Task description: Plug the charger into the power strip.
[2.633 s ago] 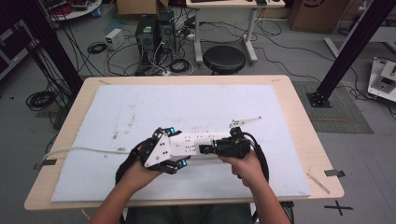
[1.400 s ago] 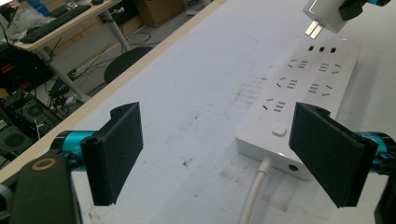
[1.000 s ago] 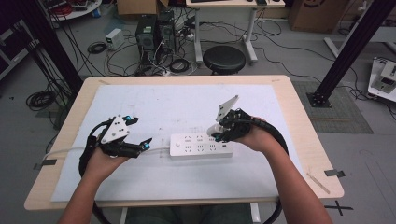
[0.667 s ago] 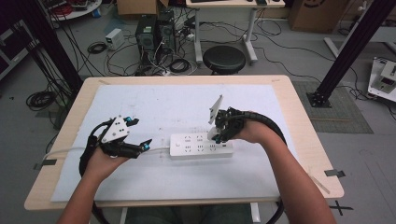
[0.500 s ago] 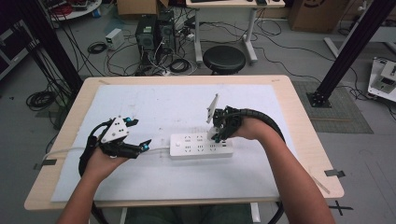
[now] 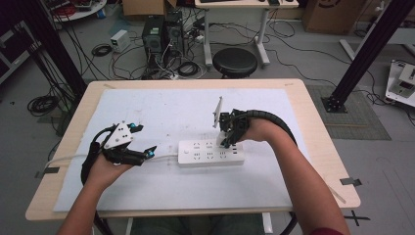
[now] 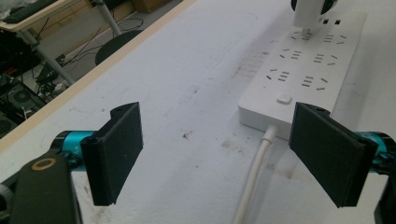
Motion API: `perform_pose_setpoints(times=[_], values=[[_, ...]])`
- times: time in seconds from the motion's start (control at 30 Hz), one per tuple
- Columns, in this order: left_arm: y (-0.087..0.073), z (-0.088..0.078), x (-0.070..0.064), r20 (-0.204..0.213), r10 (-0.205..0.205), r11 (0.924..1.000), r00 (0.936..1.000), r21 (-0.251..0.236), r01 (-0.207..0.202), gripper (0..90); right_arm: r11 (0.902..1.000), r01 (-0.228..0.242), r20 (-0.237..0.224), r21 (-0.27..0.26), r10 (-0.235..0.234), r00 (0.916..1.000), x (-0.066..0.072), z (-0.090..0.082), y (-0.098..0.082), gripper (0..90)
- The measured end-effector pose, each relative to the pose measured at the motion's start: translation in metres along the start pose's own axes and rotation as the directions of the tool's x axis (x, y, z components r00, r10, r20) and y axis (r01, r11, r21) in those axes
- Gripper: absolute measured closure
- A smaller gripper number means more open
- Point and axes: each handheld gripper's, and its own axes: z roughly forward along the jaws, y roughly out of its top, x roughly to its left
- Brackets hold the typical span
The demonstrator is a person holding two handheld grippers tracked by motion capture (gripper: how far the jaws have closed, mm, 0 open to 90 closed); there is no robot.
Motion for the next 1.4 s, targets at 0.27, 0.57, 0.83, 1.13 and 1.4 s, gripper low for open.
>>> perform_pose_setpoints(times=[0.27, 0.57, 0.83, 1.13, 1.4], values=[[-0.002, -0.001, 0.002, -0.005, -0.007, 1.0000, 1.0000, -0.003, 0.007, 17.6, 0.9993, 0.026, -0.019, 0.025, -0.026, 0.9995, -0.002, 0.003, 0.003, 63.2], [0.000, 0.004, -0.002, 0.002, -0.002, 1.0000, 1.0000, 0.003, 0.002, 17.6, 0.9947, 0.076, -0.031, 0.070, -0.074, 0.9968, -0.002, 0.008, 0.015, 63.6], [0.002, 0.004, -0.001, -0.010, -0.002, 1.0000, 0.9999, -0.001, 0.002, 17.6, 0.9962, 0.065, -0.054, 0.058, -0.062, 0.9966, -0.006, 0.022, 0.013, 63.6], [0.001, 0.002, 0.002, -0.012, -0.009, 0.9999, 0.9999, 0.007, 0.009, 17.6, 0.9959, 0.057, -0.037, 0.070, -0.054, 0.9978, -0.004, 0.022, 0.014, 62.1], [0.004, 0.000, 0.004, -0.015, -0.003, 1.0000, 0.9999, -0.002, 0.003, 17.6, 0.9668, -0.158, -0.017, -0.201, 0.158, 0.9873, -0.008, -0.009, -0.004, 31.6]])
